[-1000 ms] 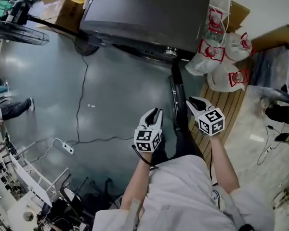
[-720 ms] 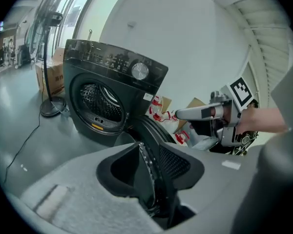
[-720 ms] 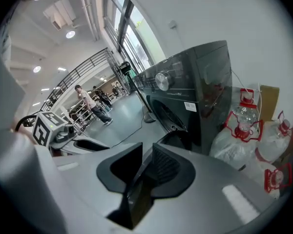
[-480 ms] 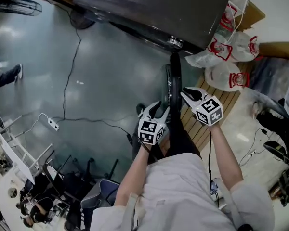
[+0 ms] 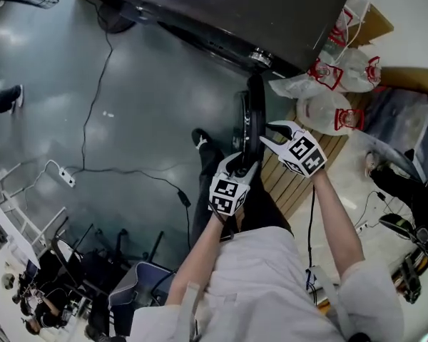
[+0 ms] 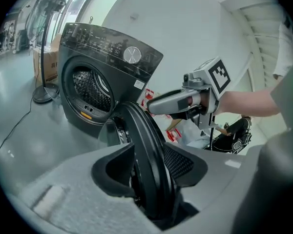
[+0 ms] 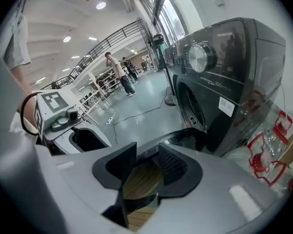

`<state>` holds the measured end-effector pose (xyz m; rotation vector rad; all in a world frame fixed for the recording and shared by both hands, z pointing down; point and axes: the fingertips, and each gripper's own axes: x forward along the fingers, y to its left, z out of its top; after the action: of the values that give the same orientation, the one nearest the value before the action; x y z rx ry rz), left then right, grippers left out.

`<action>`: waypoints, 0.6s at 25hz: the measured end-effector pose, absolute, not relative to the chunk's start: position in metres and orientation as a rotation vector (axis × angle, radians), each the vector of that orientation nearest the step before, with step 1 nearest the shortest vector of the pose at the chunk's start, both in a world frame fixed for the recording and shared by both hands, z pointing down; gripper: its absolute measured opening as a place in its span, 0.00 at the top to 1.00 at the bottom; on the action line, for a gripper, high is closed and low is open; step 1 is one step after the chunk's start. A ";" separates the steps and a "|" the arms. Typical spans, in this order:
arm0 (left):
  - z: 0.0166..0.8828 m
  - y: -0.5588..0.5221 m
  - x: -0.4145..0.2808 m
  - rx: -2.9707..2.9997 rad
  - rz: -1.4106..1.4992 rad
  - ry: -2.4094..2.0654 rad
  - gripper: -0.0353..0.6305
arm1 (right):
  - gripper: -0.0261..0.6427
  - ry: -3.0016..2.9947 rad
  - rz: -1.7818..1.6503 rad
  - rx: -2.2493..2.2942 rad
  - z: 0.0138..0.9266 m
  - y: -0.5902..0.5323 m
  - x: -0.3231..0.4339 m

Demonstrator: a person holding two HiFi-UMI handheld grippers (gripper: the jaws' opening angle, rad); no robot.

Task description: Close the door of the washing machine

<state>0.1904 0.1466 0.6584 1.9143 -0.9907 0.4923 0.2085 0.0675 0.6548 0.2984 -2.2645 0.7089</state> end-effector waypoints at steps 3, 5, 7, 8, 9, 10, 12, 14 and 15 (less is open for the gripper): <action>0.659 0.149 0.195 1.904 0.484 -0.985 0.66 | 0.75 -2.249 0.765 0.323 0.659 0.071 0.207; 0.661 0.152 0.197 1.909 0.486 -0.964 0.66 | 0.74 -2.252 0.801 0.364 0.659 0.071 0.207; 0.663 0.153 0.197 1.919 0.488 -0.948 0.66 | 0.74 -2.256 0.829 0.398 0.659 0.071 0.207; 0.663 0.152 0.196 1.923 0.490 -0.945 0.65 | 0.74 -2.255 0.835 0.409 0.659 0.069 0.206; 0.663 0.151 0.194 1.926 0.493 -0.945 0.65 | 0.74 -2.254 0.838 0.417 0.660 0.068 0.206; 0.664 0.151 0.193 1.926 0.496 -0.947 0.65 | 0.74 -2.251 0.839 0.422 0.661 0.068 0.205; 0.665 0.153 0.189 1.919 0.496 -0.955 0.65 | 0.75 -2.249 0.847 0.434 0.662 0.069 0.203; 0.665 0.154 0.182 1.913 0.492 -0.966 0.65 | 0.75 -2.250 0.858 0.446 0.661 0.069 0.199; 0.665 0.154 0.178 1.913 0.496 -0.969 0.65 | 0.75 -2.250 0.861 0.452 0.660 0.069 0.197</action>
<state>0.1777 0.1537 0.6646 1.9125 -0.9692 0.4956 0.1967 0.0687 0.6605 0.4520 -2.2503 0.8612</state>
